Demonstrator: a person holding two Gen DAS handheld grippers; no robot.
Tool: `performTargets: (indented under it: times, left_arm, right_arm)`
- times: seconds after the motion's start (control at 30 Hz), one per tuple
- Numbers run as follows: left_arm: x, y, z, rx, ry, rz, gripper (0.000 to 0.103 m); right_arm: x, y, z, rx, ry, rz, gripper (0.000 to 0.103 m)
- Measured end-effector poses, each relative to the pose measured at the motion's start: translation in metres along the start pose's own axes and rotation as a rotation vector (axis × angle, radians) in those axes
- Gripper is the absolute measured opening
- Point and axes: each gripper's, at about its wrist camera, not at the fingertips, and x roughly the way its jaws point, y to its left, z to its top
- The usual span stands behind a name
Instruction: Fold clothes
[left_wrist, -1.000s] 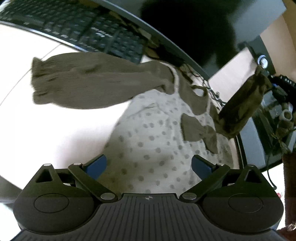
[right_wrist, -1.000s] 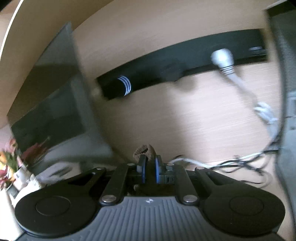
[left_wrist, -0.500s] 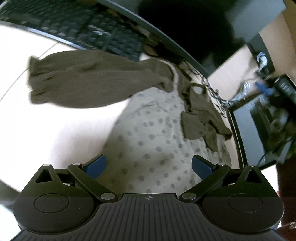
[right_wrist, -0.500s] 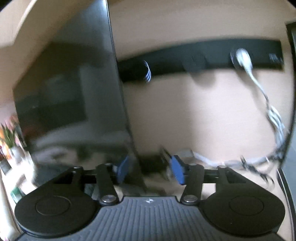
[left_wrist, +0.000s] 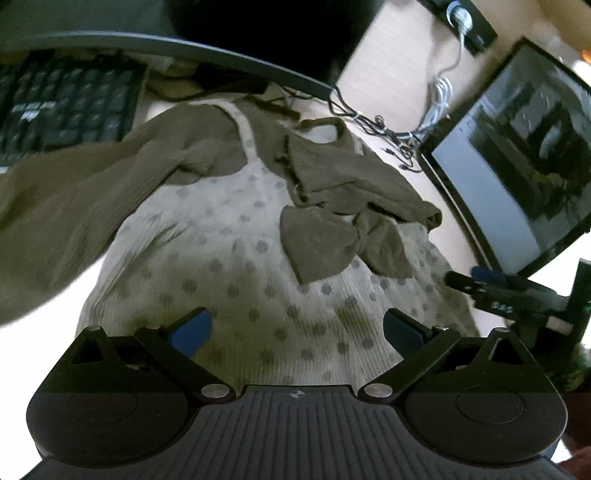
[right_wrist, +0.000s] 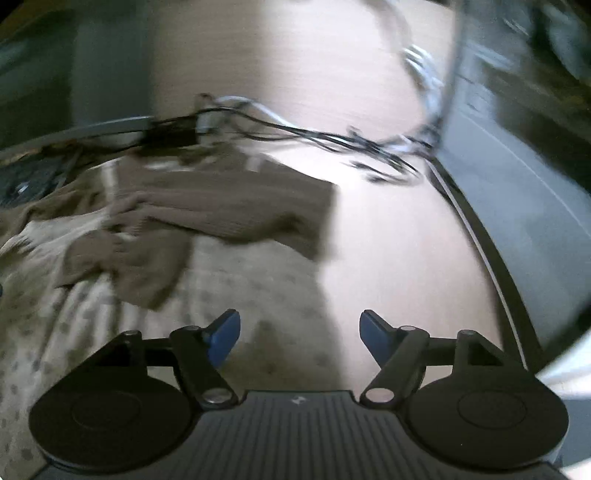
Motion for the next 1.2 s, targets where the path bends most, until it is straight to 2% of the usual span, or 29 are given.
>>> performTargets:
  times: [0.1, 0.17, 0.23, 0.27, 0.33, 0.37, 0.5, 0.63, 0.7, 0.8, 0.87, 0.97, 1.03, 1.07, 1.13, 1.2]
  left_arm:
    - [0.013, -0.003, -0.001, 0.021, 0.011, -0.004, 0.102]
    - [0.019, -0.004, -0.004, 0.019, 0.018, -0.005, 0.102]
    - [0.02, -0.006, -0.007, 0.012, 0.008, -0.006, 0.102]
    - [0.02, -0.006, -0.009, 0.007, 0.006, -0.006, 0.102]
    - [0.019, -0.007, -0.012, -0.003, 0.002, -0.002, 0.102]
    - [0.018, -0.008, -0.013, -0.009, 0.007, 0.0, 0.102]
    - [0.014, -0.011, -0.021, -0.029, 0.039, -0.004, 0.102]
    - [0.009, -0.018, -0.032, -0.011, 0.105, -0.056, 0.102]
    - [0.007, -0.022, -0.028, -0.004, 0.098, -0.078, 0.102]
    - [0.001, -0.028, -0.015, -0.014, 0.057, -0.114, 0.102]
    - [-0.002, -0.032, -0.007, -0.022, 0.03, -0.138, 0.102]
    - [-0.004, -0.04, 0.012, -0.035, -0.038, -0.166, 0.102]
    - [0.007, -0.044, 0.034, -0.061, -0.094, -0.157, 0.102]
    - [0.017, -0.045, 0.042, -0.072, -0.108, -0.135, 0.102]
    - [0.038, -0.047, 0.057, -0.092, -0.136, -0.091, 0.102]
    - [0.058, -0.05, 0.072, -0.112, -0.158, -0.05, 0.102]
  right_arm:
    - [0.002, -0.016, -0.011, 0.035, 0.035, 0.033, 0.073]
    - [0.004, -0.018, -0.014, 0.041, 0.051, 0.093, 0.071]
    - [0.004, -0.015, -0.016, 0.015, 0.056, 0.146, 0.047]
    - [0.003, -0.011, -0.017, -0.015, 0.052, 0.157, 0.042]
    - [0.001, -0.007, -0.016, -0.061, 0.059, 0.176, 0.014]
    - [0.0, -0.007, -0.016, -0.072, 0.067, 0.188, 0.011]
    - [-0.008, -0.009, -0.018, -0.146, 0.097, 0.213, 0.009]
    - [-0.026, -0.018, -0.029, -0.193, 0.123, 0.208, 0.009]
    - [-0.034, -0.023, -0.036, -0.207, 0.123, 0.207, 0.01]
    - [-0.044, -0.031, -0.041, -0.193, 0.121, 0.212, 0.015]
    - [-0.051, -0.036, -0.04, -0.167, 0.1, 0.196, 0.024]
    - [-0.061, -0.039, -0.033, -0.108, 0.056, 0.19, 0.045]
    - [-0.066, -0.039, -0.028, -0.049, 0.028, 0.214, 0.071]
    - [-0.066, -0.037, -0.026, -0.008, 0.018, 0.242, 0.076]
    - [-0.061, -0.033, -0.026, 0.116, 0.002, 0.308, 0.095]
    - [-0.052, -0.027, -0.027, 0.231, -0.007, 0.372, 0.103]
